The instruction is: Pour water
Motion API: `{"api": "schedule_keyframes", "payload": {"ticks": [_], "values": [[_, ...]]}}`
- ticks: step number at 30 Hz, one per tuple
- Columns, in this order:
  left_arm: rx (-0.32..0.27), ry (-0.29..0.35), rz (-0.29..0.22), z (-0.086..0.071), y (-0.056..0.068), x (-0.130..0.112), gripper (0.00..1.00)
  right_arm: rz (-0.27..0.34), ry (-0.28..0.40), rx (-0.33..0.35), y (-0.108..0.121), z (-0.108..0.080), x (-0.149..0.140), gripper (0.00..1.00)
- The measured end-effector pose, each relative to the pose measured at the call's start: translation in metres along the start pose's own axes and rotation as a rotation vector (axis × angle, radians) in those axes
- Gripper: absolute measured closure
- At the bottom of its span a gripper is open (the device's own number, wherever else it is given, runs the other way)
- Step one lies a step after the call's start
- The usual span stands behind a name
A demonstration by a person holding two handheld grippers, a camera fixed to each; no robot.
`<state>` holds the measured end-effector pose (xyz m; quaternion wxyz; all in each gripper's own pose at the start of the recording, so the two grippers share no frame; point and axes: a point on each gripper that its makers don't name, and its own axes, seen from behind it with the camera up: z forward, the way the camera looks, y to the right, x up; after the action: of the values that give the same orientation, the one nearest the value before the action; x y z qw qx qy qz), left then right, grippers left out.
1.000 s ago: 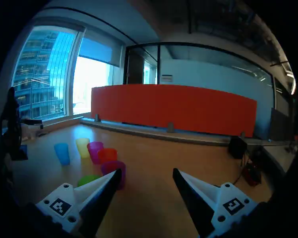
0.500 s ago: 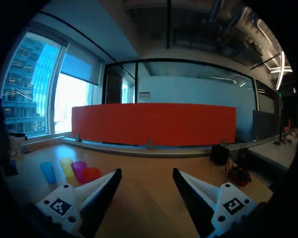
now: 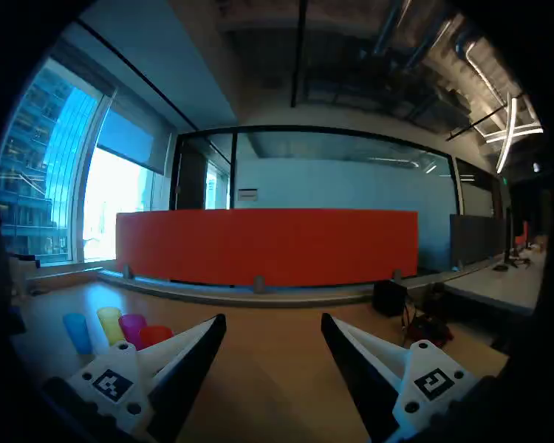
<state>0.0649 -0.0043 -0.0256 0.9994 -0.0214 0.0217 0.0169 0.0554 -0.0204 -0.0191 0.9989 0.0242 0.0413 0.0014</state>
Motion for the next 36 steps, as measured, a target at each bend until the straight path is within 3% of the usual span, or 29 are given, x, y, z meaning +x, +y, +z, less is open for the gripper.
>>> {"api": "schedule_keyframes", "payload": {"ticks": [12,24,36], "values": [[0.031,0.009,0.024,0.006,-0.001,-0.004,0.02,-0.003,-0.004,-0.015,-0.001,-0.004,0.005,0.0],[0.092,0.011,0.079,0.007,-0.006,-0.018,0.02,0.055,0.004,-0.02,0.0,-0.008,0.008,0.01],[0.093,0.023,0.056,0.01,0.001,-0.034,0.02,0.04,0.024,-0.032,-0.002,-0.009,0.019,0.01]]}}
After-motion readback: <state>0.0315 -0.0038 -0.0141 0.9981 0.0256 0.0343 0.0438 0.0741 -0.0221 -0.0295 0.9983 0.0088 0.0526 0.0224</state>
